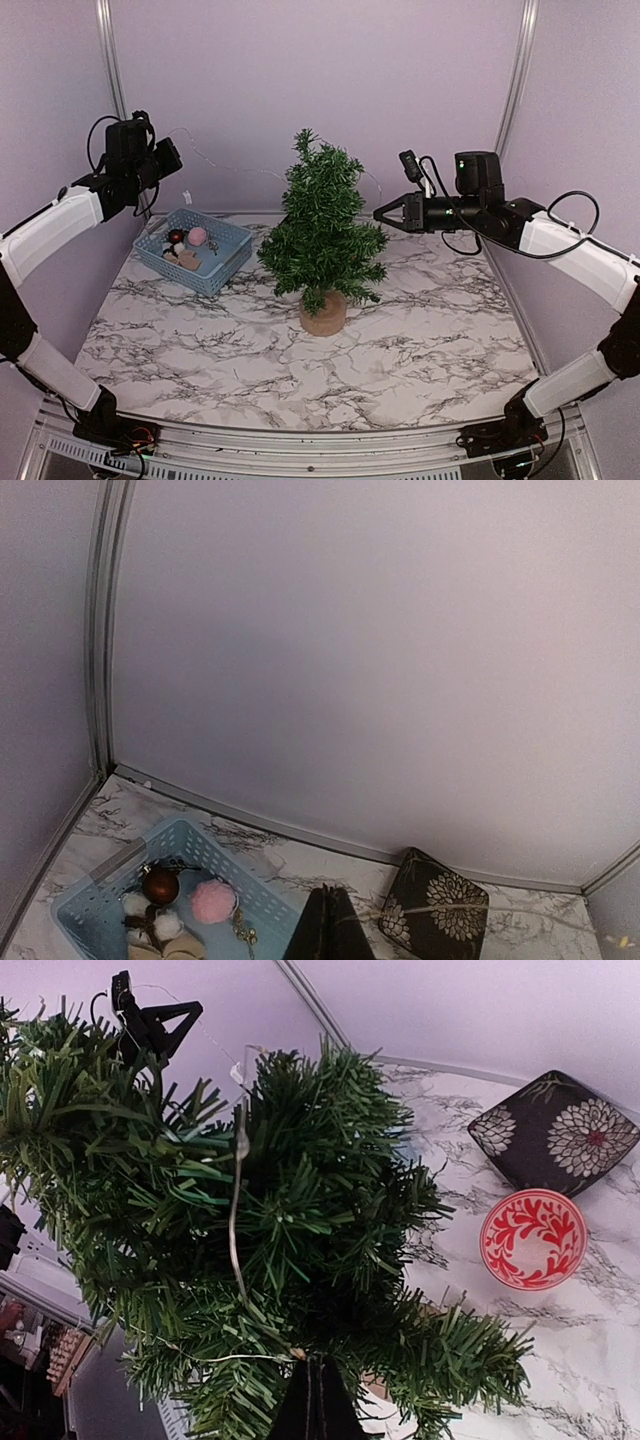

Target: Decorate the small christmas tree

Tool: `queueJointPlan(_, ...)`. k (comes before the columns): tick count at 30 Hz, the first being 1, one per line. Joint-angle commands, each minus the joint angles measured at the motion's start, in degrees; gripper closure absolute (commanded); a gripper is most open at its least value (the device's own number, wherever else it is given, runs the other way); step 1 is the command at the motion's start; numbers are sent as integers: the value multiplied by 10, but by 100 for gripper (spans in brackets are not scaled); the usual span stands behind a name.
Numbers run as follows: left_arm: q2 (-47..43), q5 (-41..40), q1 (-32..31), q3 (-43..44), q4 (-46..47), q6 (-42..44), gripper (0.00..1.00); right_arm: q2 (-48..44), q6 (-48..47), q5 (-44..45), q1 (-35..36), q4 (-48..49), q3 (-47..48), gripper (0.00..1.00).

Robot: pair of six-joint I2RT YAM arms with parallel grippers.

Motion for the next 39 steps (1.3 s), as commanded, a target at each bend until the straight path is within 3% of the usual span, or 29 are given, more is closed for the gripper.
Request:
queueJointPlan(1,-33,-6,5,-12,21,10,100,-9,6,-10,10,21,8,100)
queueJointPlan(21,-124,-2,6,-139,38,40,100,33,38,35,54,51,15,100)
queueJointPlan(29,-149,71,6,-169,42,64,100,10,16,52,54,33,20,74)
queueJointPlan(39,-162,104,5,-188,48,80,100,-48,-19,61,46,27,-8,46)
